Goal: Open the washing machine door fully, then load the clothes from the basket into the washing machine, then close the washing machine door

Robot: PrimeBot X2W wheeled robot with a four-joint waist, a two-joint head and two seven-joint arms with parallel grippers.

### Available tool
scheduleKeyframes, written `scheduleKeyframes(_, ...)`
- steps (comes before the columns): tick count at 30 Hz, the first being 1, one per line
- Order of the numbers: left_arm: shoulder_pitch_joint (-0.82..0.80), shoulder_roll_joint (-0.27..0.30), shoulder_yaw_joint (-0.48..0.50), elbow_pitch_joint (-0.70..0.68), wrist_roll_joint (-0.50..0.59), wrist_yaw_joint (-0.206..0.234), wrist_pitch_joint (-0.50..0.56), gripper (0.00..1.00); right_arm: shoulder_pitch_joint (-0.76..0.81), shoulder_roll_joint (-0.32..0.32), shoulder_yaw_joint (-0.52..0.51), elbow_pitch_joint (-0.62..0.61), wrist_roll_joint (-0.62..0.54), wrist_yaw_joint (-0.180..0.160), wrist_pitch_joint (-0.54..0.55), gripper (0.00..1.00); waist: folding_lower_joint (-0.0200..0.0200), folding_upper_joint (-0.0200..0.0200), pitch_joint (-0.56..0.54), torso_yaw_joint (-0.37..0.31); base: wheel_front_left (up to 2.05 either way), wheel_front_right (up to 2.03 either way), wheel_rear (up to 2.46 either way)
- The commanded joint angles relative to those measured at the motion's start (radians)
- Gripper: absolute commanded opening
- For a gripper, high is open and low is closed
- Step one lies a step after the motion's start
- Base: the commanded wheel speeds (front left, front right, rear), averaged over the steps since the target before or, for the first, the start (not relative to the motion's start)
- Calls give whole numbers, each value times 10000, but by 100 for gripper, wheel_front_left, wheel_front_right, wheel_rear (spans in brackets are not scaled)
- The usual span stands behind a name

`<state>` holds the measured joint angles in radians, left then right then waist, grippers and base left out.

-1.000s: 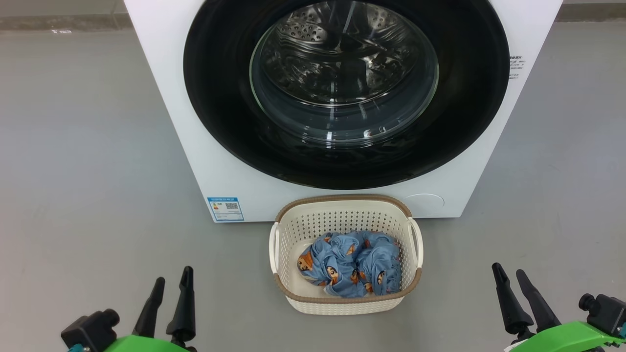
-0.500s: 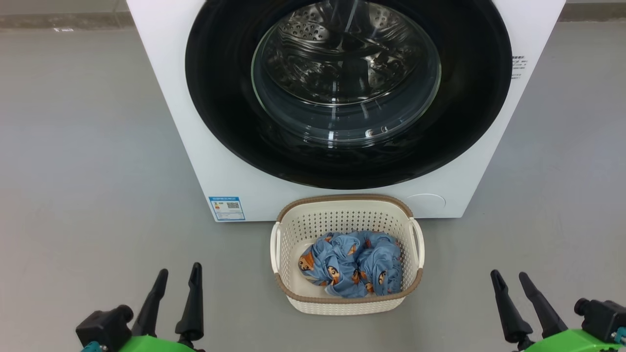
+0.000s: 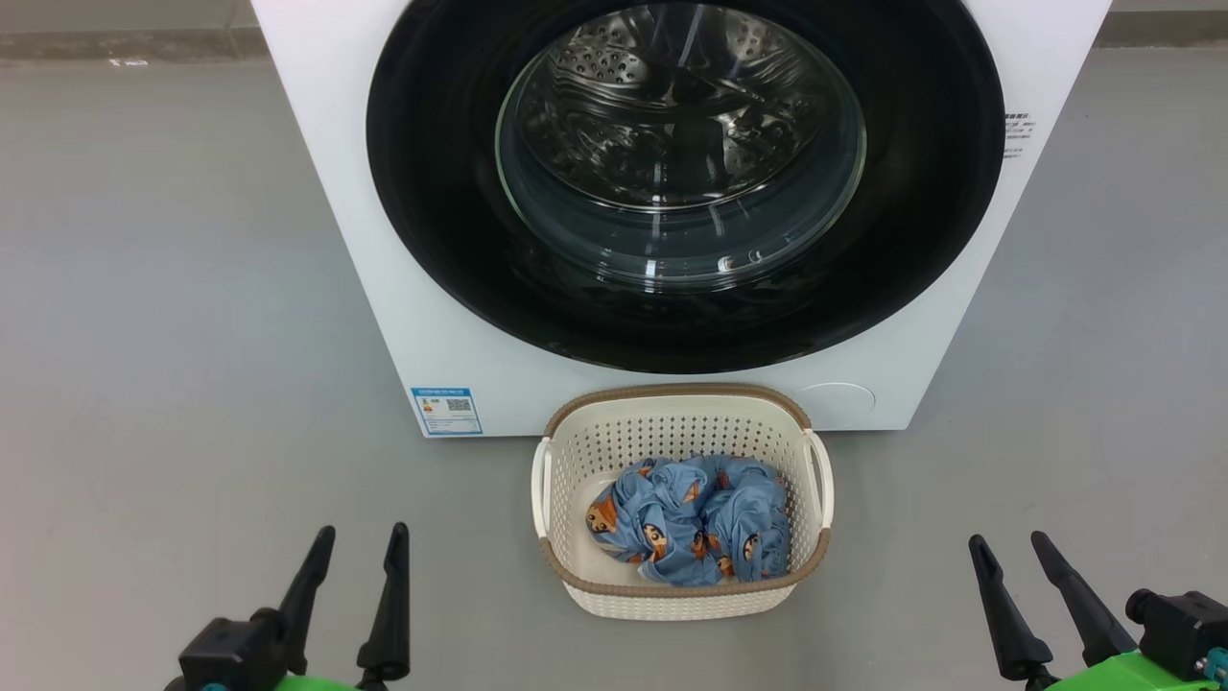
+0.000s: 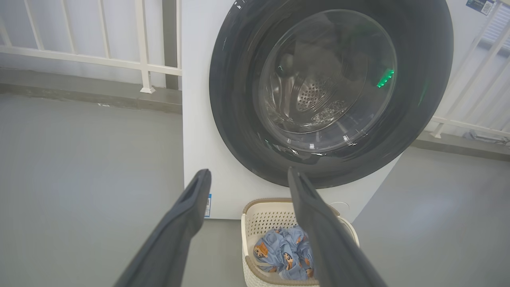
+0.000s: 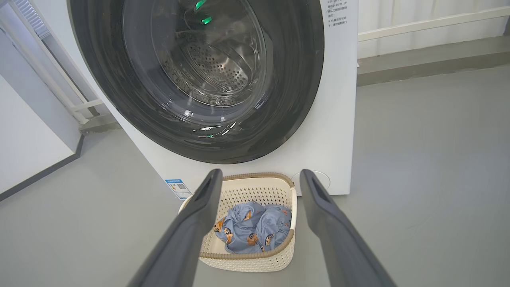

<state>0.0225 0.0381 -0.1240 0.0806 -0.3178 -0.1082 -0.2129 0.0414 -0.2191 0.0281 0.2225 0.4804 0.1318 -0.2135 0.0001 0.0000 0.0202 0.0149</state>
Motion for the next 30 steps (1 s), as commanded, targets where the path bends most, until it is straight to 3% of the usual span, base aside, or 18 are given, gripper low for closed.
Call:
scheduleKeyframes(1,-149,100,225,-323,304,88,-161,100,30,-234,174,-296,-292,-10,-158,100,0,0,8,-6,0,0,0)
scheduleKeyframes(12,-199,121,163,-201,1502,179,-486,100,154,-291,30,-383,-1386,-11,-480,100,0,0,56,-80,0,0,0)
scheduleKeyframes(30,-189,122,307,138,1395,302,-488,100,327,51,-399,-493,-1278,-11,-483,100,0,0,-27,-135,0,0,0)
